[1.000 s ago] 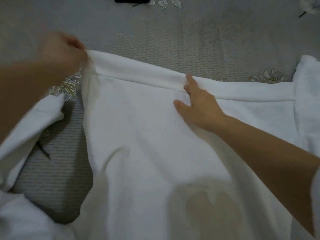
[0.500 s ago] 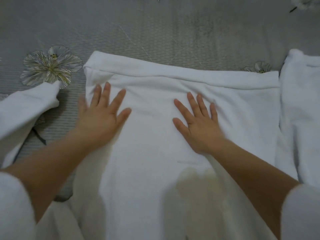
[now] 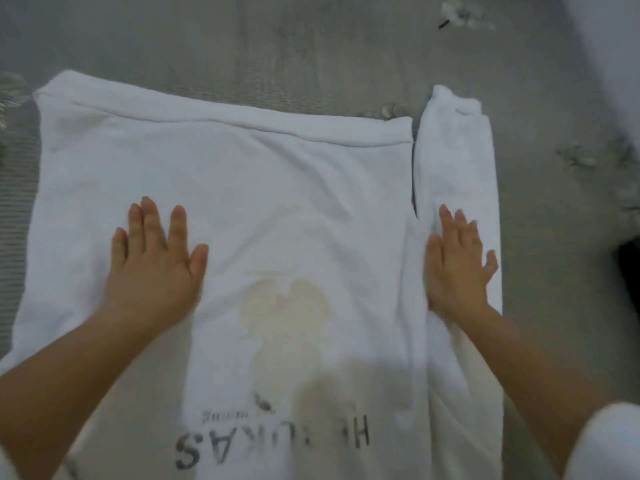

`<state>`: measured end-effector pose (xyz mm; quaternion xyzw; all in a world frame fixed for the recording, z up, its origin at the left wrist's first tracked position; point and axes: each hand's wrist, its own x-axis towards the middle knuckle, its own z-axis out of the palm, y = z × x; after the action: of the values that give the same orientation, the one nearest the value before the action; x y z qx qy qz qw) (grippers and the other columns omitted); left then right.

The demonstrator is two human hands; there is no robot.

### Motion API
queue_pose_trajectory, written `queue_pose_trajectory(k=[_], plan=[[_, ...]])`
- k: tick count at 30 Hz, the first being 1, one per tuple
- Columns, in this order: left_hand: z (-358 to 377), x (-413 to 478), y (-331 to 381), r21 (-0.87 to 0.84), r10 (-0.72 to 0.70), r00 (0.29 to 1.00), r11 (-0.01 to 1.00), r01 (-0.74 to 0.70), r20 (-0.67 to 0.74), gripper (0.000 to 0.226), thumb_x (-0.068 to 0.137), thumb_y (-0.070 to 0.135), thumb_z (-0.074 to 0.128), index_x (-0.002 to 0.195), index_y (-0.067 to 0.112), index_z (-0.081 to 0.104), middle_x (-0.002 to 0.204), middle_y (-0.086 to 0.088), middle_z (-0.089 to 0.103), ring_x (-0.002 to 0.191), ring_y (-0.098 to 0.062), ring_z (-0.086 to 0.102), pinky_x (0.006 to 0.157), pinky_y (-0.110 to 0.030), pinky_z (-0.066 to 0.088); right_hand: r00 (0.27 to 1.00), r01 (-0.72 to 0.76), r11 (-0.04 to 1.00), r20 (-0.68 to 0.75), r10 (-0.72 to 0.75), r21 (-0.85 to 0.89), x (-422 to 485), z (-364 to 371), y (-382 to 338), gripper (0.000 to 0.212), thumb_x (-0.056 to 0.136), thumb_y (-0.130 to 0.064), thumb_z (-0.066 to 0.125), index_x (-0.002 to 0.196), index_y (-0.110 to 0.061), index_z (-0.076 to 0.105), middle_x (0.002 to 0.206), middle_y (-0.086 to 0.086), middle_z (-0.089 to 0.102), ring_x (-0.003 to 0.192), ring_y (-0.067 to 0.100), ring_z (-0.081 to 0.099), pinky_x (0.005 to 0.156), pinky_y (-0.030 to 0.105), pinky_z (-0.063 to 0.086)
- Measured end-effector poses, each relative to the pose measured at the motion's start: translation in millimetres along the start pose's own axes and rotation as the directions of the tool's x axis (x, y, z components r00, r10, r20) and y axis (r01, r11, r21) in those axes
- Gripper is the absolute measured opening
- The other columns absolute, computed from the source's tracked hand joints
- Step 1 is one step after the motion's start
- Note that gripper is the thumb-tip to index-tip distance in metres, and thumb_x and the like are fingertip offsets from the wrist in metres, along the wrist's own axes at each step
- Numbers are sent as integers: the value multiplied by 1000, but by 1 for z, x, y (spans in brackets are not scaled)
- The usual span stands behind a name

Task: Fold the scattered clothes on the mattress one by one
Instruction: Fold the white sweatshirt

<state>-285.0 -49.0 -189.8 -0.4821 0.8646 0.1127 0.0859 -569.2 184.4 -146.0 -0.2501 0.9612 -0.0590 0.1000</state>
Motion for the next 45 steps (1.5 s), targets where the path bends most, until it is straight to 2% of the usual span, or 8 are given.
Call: queue_pose_trajectory(k=[4,9,13,18,25,32,37,45], plan=[[-17,-5,46,-19,-179,981,983,181,80,57,100,31,27,152,10,12,158,-23,0,146,-36,-1,116,-53,4,949,-10,981,309,70,-193,16,-11,68,51,101,-47,21,149,-45,4,162,-5,2,148,25,-1,112,63,5],[13,-70,153,-181,152,986,970,-161,-64,69,92,51,8,153,19,10,159,-17,-4,147,-28,-7,116,-44,-4,954,179,886,295,-51,-428,18,-23,110,57,101,-45,13,153,-24,-1,162,-2,3,148,24,5,113,61,4],[44,-97,213,-225,59,998,972,-64,-29,68,92,50,5,153,19,7,159,-17,-7,147,-26,-10,117,-39,-5,952,218,751,304,-24,-624,36,-50,136,49,99,-39,25,137,-13,43,138,6,50,126,26,47,111,58,19],[50,-97,221,-181,-48,995,983,31,-87,63,95,43,17,151,17,23,159,-15,11,147,-25,7,117,-38,4,719,270,593,568,399,-759,74,-99,146,35,88,-41,46,115,-22,59,114,1,60,108,25,57,101,39,43],[47,-94,223,-210,-98,989,975,73,-110,61,91,37,27,149,19,30,158,-11,18,147,-20,11,117,-33,4,883,330,943,342,-323,40,128,-69,32,27,91,-23,48,70,-7,52,70,3,53,69,19,49,61,29,37],[44,-91,224,-218,-103,992,972,85,-74,61,91,39,28,149,21,27,159,-8,14,147,-17,4,117,-29,-3,873,-37,847,430,-231,530,134,-16,-25,36,85,-16,63,55,-13,43,58,8,49,53,15,43,53,28,33],[43,-89,223,-218,-96,993,973,79,-67,58,92,38,28,148,19,30,158,-10,17,147,-19,8,118,-32,0,988,-59,875,156,-19,481,130,-29,16,5,86,-15,55,82,-13,52,74,-3,57,78,18,56,70,30,45],[42,-88,222,-210,-90,994,975,74,-69,59,90,37,32,146,18,33,156,-12,23,145,-22,13,118,-34,3,991,-26,816,119,-53,577,193,-30,-21,27,89,-25,52,112,-12,57,93,-1,58,88,15,53,73,24,39]])
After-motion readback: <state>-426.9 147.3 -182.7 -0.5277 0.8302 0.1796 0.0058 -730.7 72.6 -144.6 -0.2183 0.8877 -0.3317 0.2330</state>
